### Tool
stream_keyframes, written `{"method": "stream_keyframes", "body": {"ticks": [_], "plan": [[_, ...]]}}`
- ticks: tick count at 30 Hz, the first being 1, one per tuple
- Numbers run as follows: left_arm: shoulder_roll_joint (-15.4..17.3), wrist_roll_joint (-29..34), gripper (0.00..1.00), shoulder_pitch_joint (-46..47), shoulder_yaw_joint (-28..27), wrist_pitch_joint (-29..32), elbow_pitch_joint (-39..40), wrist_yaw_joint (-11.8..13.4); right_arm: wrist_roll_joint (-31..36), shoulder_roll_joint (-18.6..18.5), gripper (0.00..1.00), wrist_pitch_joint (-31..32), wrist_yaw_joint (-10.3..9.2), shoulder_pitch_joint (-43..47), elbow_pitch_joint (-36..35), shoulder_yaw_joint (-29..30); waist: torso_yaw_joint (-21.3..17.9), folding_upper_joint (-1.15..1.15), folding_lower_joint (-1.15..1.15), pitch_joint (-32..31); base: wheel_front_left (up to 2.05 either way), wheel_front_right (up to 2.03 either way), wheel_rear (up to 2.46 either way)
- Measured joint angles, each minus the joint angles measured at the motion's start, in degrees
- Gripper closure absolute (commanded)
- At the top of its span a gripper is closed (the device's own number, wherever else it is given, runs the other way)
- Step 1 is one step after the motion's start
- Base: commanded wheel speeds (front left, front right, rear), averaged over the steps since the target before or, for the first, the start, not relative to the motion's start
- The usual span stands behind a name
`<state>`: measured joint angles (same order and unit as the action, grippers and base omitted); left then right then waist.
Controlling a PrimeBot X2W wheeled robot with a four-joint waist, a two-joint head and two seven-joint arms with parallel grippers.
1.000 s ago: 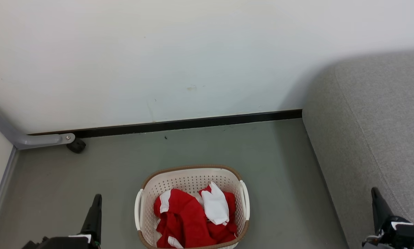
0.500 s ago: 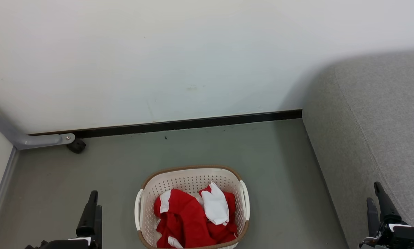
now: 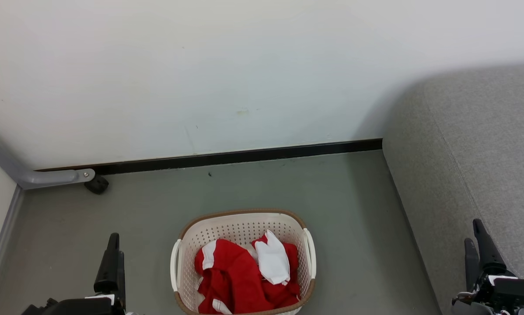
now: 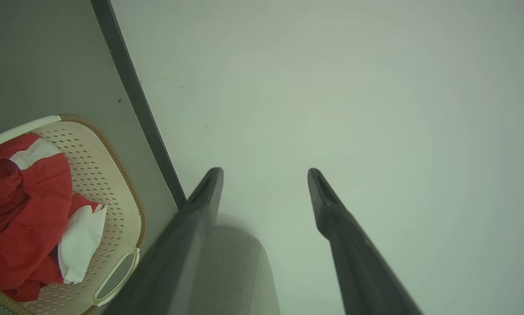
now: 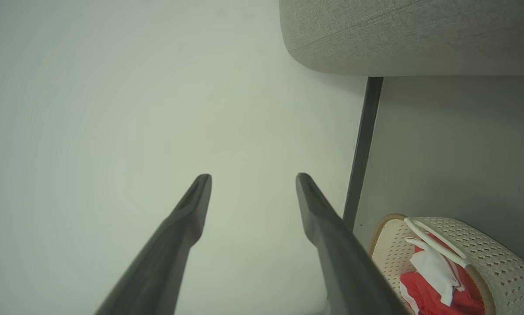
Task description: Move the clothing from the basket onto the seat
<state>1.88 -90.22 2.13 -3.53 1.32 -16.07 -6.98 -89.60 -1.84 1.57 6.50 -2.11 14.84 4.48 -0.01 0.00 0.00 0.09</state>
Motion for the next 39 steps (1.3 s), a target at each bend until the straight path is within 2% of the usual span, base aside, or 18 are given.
{"method": "stream_keyframes", "body": {"ticks": [12,22,33,38,39], "plan": [[0.9,2.7,0.00,0.1,0.8,-2.5,1.7,0.0,4.1,-1.6,0.00,-2.5,0.04,-0.8,-3.1,-1.7,0.1,0.00,0.00,0.0,0.00,0.00,0.00],[3.0,10.1,0.00,0.4,2.9,-4.8,2.6,0.0,11.5,-4.2,0.00,-4.8,0.04,-1.0,-4.8,-4.8,0.0,0.00,0.00,0.0,0.00,0.00,0.00],[5.8,22.3,0.00,1.0,6.6,-7.1,3.1,0.0,22.5,-6.8,0.00,-7.3,0.07,-2.1,-5.6,-8.4,0.0,0.00,0.00,0.0,0.00,0.00,0.00],[7.2,28.3,0.00,1.2,8.2,-8.3,3.1,1.0,28.6,-8.4,0.00,-8.5,0.05,-2.1,-5.4,-10.5,-0.1,0.00,0.00,0.0,0.00,0.00,0.00],[7.8,31.2,0.00,1.3,8.9,-8.6,3.0,1.6,31.0,-9.0,0.00,-8.8,0.04,-2.1,-5.2,-11.2,-0.1,0.00,0.00,0.0,0.00,0.00,0.00]]}}
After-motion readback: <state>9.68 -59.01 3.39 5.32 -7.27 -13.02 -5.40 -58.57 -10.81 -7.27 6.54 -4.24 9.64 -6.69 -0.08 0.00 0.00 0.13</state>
